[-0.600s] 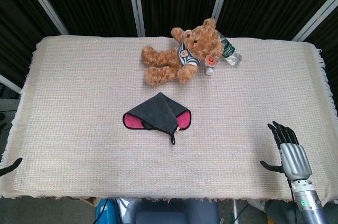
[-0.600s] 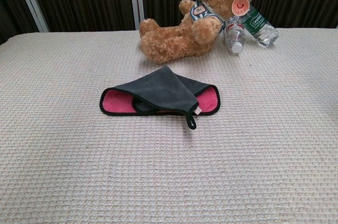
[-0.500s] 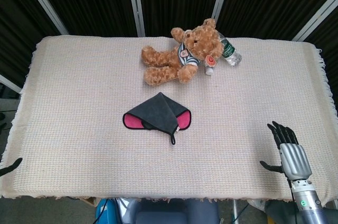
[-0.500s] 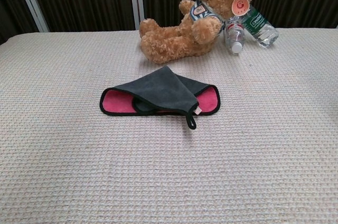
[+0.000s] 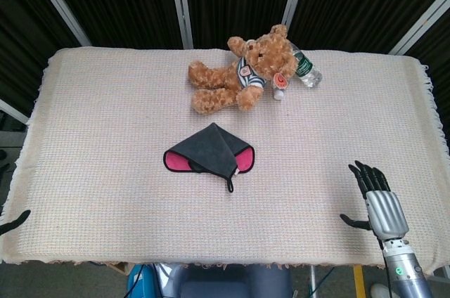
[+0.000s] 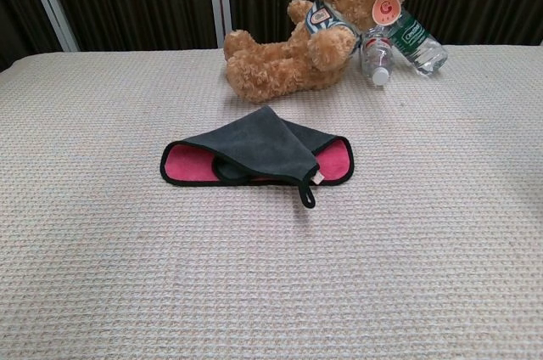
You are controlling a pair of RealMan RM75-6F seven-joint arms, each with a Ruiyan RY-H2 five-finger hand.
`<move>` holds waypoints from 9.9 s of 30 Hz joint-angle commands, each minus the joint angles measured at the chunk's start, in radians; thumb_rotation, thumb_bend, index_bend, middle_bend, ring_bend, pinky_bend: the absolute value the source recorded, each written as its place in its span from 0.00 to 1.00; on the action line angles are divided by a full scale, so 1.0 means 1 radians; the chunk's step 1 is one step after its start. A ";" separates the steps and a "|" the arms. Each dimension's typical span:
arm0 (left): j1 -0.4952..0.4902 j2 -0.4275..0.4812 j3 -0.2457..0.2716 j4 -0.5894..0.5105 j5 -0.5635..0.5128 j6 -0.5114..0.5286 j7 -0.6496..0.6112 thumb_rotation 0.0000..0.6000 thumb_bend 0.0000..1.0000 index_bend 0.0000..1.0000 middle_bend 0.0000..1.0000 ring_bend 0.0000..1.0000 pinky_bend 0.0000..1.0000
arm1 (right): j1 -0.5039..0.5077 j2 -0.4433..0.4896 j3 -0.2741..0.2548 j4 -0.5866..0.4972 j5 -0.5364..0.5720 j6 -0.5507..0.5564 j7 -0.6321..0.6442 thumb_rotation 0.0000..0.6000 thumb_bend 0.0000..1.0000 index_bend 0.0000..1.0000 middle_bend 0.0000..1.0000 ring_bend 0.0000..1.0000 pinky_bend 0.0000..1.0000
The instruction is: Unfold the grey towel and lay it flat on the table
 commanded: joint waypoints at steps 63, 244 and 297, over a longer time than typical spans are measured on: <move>-0.030 -0.056 -0.004 0.054 -0.037 -0.050 0.045 1.00 0.00 0.12 0.02 0.00 0.00 | 0.479 -0.779 0.230 0.437 0.238 -0.321 -0.234 1.00 0.42 0.45 0.02 0.00 0.00; -0.530 -0.513 -0.033 -0.062 -0.084 -0.162 0.067 1.00 0.46 0.64 0.12 0.00 0.00 | 0.248 -0.223 0.048 -0.103 0.224 0.094 -0.265 1.00 0.49 0.63 0.08 0.00 0.00; -0.500 -0.426 0.068 -0.189 -0.102 -0.417 0.365 1.00 0.07 0.45 0.10 0.00 0.00 | 0.079 -0.130 -0.095 -0.119 0.086 0.004 -0.259 1.00 0.26 0.00 0.00 0.00 0.00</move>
